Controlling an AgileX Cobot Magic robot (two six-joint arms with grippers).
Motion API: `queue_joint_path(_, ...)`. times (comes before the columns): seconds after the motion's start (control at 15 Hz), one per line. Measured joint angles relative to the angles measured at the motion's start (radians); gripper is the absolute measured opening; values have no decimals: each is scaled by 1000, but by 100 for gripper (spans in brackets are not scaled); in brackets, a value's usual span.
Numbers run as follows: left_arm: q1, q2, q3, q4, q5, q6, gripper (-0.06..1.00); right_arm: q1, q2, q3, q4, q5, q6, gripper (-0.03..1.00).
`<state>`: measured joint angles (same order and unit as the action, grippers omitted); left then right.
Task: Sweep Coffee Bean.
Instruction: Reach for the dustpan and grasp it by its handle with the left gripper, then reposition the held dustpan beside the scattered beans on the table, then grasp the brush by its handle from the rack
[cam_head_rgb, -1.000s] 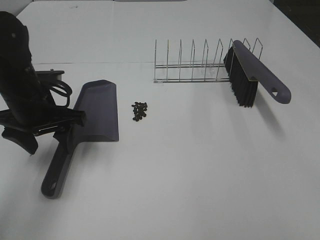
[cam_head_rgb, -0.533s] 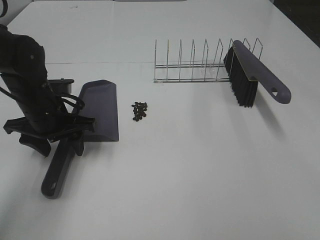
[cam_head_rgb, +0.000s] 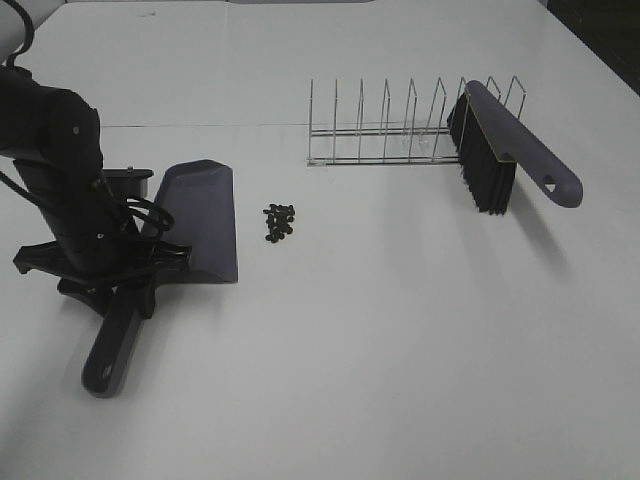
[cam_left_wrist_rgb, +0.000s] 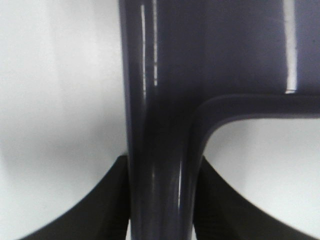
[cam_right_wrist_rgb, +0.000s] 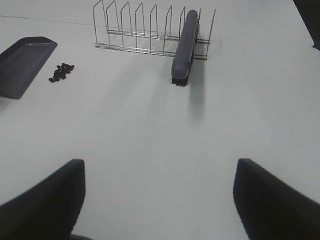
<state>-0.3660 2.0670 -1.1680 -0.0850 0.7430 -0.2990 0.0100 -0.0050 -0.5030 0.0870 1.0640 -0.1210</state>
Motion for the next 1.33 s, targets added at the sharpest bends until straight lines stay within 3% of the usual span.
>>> queue_joint_path(0.4,0,-2,-2,-2,0,-42,27,0,0,0,0,0,0,74)
queue_joint_path(0.73,-1,-132,1,85,-3,-89,27,0,0,0,2,0,0,74)
queue_joint_path(1.13,-1,-156,1,85,8,-92,27,0,20,-3,17,-5,16,74)
queue_joint_path(1.33,-1,-156,1,85,8,-89,27,0,143,-17,2,-122,16,74)
